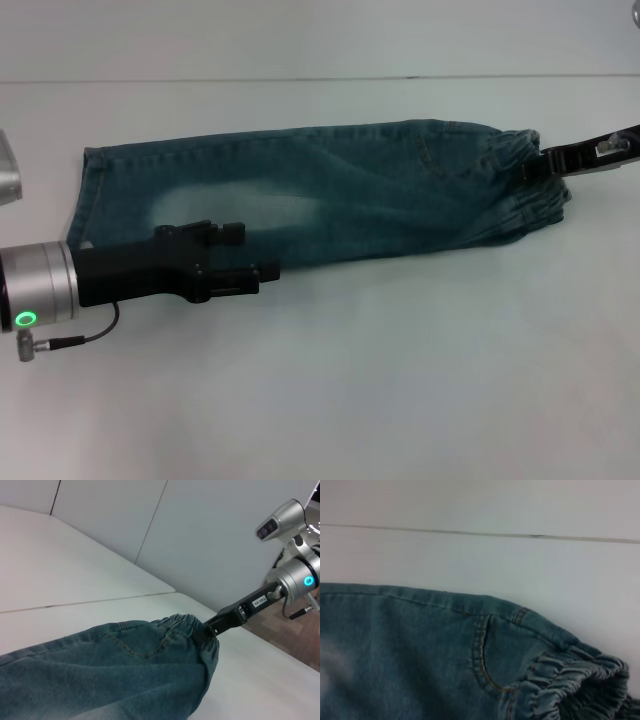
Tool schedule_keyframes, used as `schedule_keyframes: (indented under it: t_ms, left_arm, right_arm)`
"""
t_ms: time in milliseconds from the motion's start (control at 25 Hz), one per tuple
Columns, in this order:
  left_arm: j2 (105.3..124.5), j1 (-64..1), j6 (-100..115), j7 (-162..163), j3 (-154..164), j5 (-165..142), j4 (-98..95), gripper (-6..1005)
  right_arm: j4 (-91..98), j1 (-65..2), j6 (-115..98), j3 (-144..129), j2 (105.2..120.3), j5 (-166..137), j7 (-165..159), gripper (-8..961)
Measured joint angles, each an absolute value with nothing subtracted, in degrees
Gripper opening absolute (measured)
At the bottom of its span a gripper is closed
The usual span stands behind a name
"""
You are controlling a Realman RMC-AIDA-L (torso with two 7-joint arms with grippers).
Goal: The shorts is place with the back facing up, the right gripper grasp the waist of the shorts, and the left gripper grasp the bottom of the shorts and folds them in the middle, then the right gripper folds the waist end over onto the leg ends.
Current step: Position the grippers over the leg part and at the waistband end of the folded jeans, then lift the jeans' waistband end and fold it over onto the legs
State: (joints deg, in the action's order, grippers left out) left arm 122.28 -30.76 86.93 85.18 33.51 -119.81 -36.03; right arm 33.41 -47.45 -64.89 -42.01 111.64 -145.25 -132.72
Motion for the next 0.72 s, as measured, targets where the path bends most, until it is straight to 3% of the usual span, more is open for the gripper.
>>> schedule_keyframes:
  t_ms: [320,480,720]
  left_arm:
    - [123.05,-30.8,87.0,83.5,33.4,-117.6,-36.0,840]
    - [123.76,-31.1,86.9,80.5,33.6,-115.7,-35.6,821]
    - [124.24,-32.6,84.2,63.0,33.4,-101.4,-24.5,574]
  right_arm:
    - [35.9,-46.6,-68.3,-41.5,111.39,-144.0,-132.3,304]
    - [40.1,-44.7,-72.7,-41.4,111.24,-140.5,-132.3,235]
    - [46.1,-41.8,-80.4,-41.1,111.15,-135.8,-132.8,187]
